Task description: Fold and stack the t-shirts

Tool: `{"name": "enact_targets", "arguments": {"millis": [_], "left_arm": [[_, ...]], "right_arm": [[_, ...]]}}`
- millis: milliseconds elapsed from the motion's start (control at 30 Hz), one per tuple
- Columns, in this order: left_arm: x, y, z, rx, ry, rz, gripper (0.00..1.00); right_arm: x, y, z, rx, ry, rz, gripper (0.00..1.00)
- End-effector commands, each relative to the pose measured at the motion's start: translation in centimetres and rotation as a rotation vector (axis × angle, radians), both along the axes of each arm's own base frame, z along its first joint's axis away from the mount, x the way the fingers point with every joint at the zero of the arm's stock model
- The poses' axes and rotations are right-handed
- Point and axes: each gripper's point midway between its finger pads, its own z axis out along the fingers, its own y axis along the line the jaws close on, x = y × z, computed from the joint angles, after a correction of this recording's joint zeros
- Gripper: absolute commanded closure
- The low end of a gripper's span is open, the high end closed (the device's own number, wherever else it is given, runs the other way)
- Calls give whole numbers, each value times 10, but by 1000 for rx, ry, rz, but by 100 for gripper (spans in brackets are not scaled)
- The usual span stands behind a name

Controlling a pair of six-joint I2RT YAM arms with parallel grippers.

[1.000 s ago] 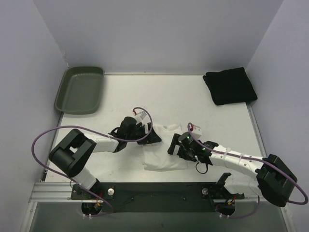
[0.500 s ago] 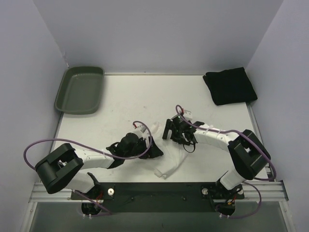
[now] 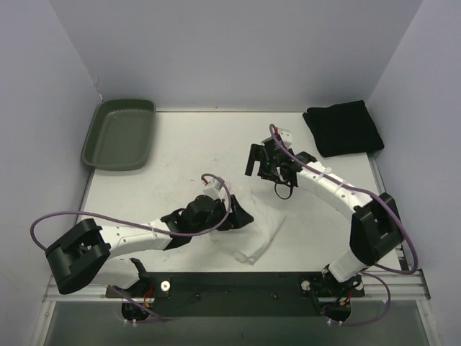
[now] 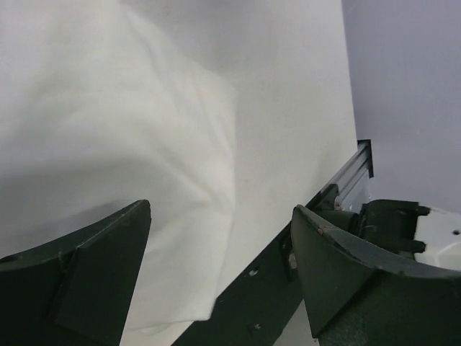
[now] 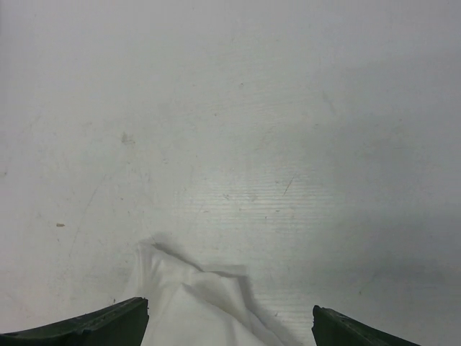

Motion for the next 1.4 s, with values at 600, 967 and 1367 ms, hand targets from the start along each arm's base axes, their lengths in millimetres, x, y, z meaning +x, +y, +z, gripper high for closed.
{"name": "enact_targets", "arguments": {"millis": [600,967,1367], "left_arm": [[60,-5,8,24,-102,-126,12],[56,-6,-4,-10,-70,-131,12],[51,1,-5,-30,-61,-118,12]], "right_arm": [[-189,-80,28,477,-119,-191,0],[-209,-90,-13,499,-35,-283,0],[-207,-54,-62,471,74,-254,0]]}}
